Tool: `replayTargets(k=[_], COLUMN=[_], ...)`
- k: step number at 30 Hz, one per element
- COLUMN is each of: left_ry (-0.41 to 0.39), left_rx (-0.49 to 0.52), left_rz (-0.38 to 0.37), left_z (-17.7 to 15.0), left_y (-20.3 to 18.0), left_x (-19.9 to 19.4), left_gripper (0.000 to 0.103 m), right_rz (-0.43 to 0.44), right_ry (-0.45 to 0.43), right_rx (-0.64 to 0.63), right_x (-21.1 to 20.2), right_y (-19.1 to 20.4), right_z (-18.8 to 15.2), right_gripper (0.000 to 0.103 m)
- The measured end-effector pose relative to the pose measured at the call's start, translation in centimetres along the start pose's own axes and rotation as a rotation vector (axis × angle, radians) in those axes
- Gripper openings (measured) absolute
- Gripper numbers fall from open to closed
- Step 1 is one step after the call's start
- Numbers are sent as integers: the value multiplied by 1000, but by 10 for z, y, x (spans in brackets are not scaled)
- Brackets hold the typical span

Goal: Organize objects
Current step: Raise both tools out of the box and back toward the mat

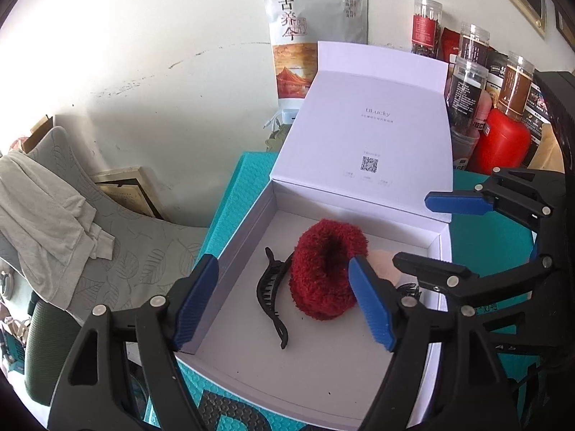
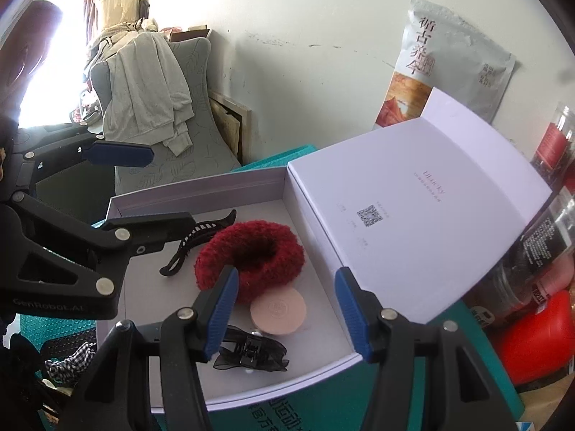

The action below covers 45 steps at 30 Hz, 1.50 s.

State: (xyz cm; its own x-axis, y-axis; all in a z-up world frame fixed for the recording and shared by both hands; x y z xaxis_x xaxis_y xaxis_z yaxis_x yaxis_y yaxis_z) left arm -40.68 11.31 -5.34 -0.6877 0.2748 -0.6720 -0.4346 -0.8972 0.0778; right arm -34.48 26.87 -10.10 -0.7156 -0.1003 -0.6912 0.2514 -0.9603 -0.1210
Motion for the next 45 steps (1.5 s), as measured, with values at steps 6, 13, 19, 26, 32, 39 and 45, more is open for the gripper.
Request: replayTargets(k=[6,13,19,26,32,39,45], left_ry=[-27,-56,-77,-90,-86,-86,-70], left_rx=[-9,-25,-37,-57,-91,-100,-107], left_rz=[28,49,68,89,95,109,110], left_z=[5,8,7,-1,-17,-43,-75], left_y=[2,2,0,-1,2,0,-3], left_x=[-32,-69,-102,-140,-165,-192,-208], left_gripper=[79,81,82,86,86,87,87], right_rz=[-17,-34,-44,-49,-52,-45,-32], right_ry=[-40,-82,-115,-147,-161,-166,-153], right_rx=[-8,-18,-27,-36,-41,-35,-40], right_x=[-28,-60,-88,-116,-137,-152,-158], right_y=[1,6,13,23,34,51,70], right_z=[6,10,12,9,1,-17,-38], right_gripper=[57,57,57,61,62,65,65])
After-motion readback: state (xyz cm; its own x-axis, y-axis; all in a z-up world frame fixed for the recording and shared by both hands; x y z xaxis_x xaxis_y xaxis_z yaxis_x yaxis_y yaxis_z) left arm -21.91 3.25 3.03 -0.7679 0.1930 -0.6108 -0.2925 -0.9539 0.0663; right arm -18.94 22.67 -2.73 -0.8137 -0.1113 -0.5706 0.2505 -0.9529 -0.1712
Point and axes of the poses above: each gripper's, at about its wrist camera, not at the fingertips, and x roughly the way its jaws point, y to its left, z to its top, the point moved 10 cm from there along x, roughly the way its jaws point, and after that the axes turned 4 degrees about -y, right-handed, at the moved point
